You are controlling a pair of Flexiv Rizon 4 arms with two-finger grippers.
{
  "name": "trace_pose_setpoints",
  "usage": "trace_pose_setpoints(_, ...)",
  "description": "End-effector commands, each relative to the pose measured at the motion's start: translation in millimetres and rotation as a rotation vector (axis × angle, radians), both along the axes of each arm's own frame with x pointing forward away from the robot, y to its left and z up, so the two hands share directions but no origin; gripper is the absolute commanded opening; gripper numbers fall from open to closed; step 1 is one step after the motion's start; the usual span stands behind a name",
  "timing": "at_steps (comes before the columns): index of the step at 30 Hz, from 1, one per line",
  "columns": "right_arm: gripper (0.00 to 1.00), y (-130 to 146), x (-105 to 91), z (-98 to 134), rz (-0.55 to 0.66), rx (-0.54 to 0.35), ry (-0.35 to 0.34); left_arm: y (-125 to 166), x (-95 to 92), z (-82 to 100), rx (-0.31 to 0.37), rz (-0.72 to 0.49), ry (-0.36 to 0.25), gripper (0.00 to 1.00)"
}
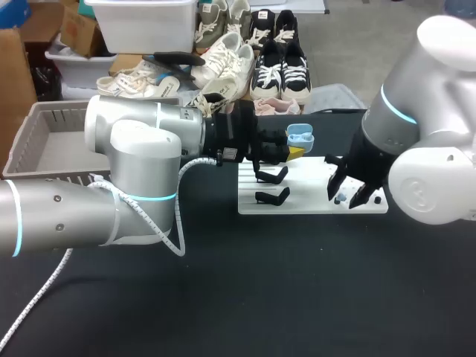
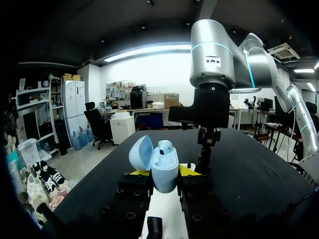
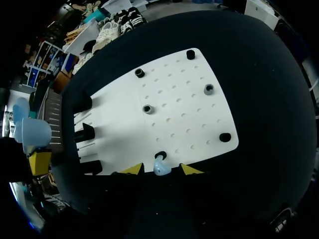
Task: Pick up each earbud case from the left stands, insert the matching earbuds, close the lid, and place the case in the box.
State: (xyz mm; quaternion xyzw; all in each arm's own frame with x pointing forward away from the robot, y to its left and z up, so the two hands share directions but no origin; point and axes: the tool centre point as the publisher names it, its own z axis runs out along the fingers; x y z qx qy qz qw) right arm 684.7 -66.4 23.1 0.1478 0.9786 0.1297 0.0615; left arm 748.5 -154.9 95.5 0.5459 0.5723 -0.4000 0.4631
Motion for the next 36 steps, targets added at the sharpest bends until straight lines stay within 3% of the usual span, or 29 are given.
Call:
trace_pose_setpoints(1, 0.38, 1.2, 1.2, -0.7, -0.001, -0.001, 0.005, 0.5, -1.6, -0.3, -0.002, 0.004, -0.002, 0.0)
trace_pose_setpoints(21, 0.16, 0.6, 1.5, -3.0, -0.01, 0.0, 0.017, 0.5, -1.6, -0.3, -0.002, 0.004, -0.002, 0.0)
trace_pose_setpoints(25, 0.0, 0.3, 1.6, -3.1, -0.01, -0.002, 0.019, 0.5, -1.6, -0.3, -0.002, 0.004, -0.002, 0.0)
trace_pose_setpoints(36, 0.0, -3.1, -9.9, 34.5, -0.021, -0.04, -0.044, 0.5, -1.6, -0.3, -0.002, 0.004, -0.002, 0.0)
